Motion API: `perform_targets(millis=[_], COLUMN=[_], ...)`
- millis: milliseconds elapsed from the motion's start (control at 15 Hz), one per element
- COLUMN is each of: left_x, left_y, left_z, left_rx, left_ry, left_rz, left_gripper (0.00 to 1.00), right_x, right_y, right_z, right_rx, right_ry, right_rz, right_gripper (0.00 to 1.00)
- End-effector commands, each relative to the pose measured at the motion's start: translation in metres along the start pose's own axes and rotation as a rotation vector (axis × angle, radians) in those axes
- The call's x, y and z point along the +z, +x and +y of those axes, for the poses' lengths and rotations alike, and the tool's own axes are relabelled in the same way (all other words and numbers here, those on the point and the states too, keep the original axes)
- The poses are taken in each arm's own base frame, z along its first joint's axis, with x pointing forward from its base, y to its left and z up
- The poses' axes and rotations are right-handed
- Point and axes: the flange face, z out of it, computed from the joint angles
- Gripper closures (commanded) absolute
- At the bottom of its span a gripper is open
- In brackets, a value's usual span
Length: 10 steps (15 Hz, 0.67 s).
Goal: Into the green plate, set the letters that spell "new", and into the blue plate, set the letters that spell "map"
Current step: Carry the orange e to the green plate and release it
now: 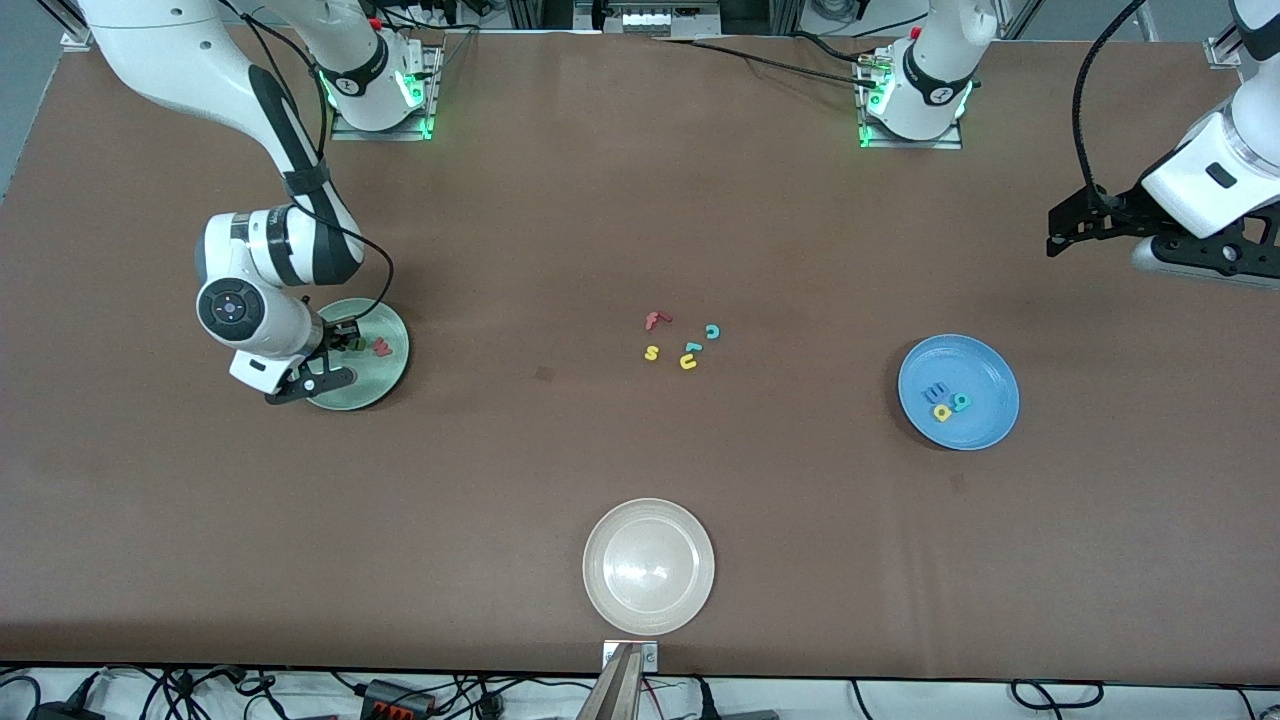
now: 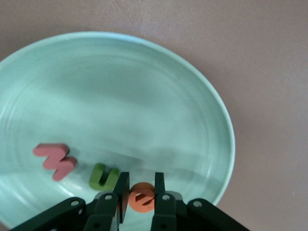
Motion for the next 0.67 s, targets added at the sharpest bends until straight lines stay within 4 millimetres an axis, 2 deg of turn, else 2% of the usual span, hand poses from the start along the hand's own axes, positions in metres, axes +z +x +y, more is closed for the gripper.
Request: perform_targets(millis=[0,67,134,200,334,601], left_x=[-0.003,-0.005,-0.006,-0.007,-0.007,-0.006], left_y=[-0.008,-0.007,-0.007,-0.007,-0.007,-0.006], left_z=[-0.006,-0.006,-0.006,-0.006,-0.006,0.0], left_rx=[-0.009,-0.009,-0.009,-0.007,0.003,0.014], left_ry=[-0.008,-0.009,-0.009,-0.008,-0.007,-0.006], left_rz=[-0.004,-0.012,-0.012,-0.01,-0.011,-0.015], left_gripper=[0.0,0.0,0.0,0.0,0.0,0.0], right_x=[0.004,0.005,0.002,-0.009,-0.048,-0.148], right_y=[0.003,0.004,0.005,0.005,0.002,-0.004], right_z=[-0.002,-0.001,0.0,0.002,0.008,0.025], right_rx=[-0.006,-0.003,0.017,0.025,0.065,0.144], right_ry=[-0.005,-0.006,-0.002,0.0,0.001,0.065], right_rz=[0.023,0.026,0.029,0.041,0.061,0.038], right_gripper=[0.83,0.71,0.15,0.0,0.0,0.0])
